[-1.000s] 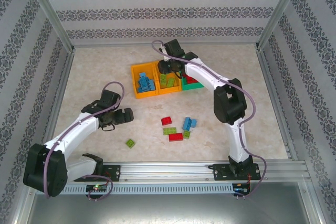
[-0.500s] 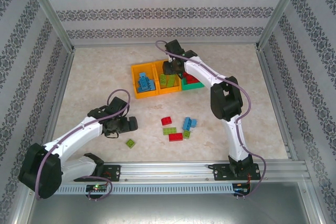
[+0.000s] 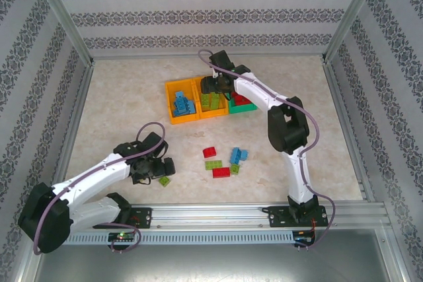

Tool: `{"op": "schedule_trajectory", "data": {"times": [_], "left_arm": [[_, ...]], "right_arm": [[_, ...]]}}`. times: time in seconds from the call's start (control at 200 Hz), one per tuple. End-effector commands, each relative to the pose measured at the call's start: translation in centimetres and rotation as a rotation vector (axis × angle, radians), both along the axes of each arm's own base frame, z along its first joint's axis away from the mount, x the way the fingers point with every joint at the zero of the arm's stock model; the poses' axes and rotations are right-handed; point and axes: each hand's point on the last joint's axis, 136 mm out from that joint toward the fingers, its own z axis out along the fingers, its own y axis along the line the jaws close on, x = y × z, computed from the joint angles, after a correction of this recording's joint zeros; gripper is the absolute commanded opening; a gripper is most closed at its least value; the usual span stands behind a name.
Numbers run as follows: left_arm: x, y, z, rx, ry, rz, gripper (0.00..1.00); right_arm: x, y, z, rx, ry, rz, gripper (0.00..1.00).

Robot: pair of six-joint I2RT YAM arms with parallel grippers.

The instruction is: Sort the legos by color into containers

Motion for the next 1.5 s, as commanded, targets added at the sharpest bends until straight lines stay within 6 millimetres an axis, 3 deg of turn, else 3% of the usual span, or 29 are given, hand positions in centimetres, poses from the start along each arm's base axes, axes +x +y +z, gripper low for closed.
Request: {"op": "schedule_trajectory", "data": {"times": [0.0,0.275,0.49,0.819,1.249,1.494], "left_arm": [[-1.5,-0.1,-0.4,0.001,0.053,0.084,1.00],[-3.2,-1.4,-1.4,-0.057,0.097,0.208,1.00],[-2.0,-2.7,-0.4,-0.080,0.075,0.257,0.98],[-1.1,-4.2,-1.7,-0.070,0.108,0.274,0.92],[-0.2,-3.9,-1.6,-0.019,0.078,0.249,0.63],[0.5,-4.5,-1.8,-0.006,0.072,0.199,0.47]], "right_arm": [[-0.5,1.2,3.3,0.087,-0.049,0.008,0.71],[-1.8,0.8,2.6,0.114,-0.024,-0.002,0.72],[-2.6,0.2,1.5,0.142,-0.019,-0.008,0.74],[-3.1,-1.7,0.5,0.184,0.003,-0.043,0.74],[-5.0,-4.0,0.2,0.151,-0.008,-0.058,0.75],[-5.5,-3.9,0.8,0.168,-0.017,-0.047,0.76]]}}
